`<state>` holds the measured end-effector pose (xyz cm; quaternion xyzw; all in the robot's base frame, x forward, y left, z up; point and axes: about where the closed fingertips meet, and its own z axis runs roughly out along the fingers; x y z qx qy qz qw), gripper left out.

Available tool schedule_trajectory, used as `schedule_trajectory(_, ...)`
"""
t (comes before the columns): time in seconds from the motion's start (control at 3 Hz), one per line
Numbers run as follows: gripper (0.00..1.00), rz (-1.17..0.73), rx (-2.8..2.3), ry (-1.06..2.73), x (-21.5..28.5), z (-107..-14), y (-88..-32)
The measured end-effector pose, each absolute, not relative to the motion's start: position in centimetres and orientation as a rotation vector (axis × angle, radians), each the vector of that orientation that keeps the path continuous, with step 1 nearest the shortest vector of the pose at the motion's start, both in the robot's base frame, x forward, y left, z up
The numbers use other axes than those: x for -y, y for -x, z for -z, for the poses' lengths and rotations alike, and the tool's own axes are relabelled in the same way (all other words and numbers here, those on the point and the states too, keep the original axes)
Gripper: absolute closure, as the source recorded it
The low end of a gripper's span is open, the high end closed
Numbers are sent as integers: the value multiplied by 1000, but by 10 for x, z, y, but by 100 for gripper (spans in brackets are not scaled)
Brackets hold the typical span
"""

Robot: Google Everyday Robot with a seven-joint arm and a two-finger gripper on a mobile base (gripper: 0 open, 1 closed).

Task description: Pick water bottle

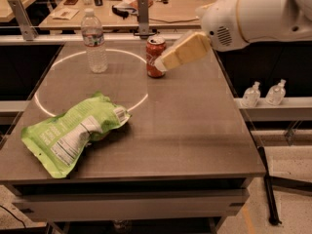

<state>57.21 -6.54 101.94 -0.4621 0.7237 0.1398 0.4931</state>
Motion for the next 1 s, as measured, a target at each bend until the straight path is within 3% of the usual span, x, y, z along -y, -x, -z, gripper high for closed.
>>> schedule_trajectory(1.0, 0, -415, -1695, 1242, -32, -1012, -641)
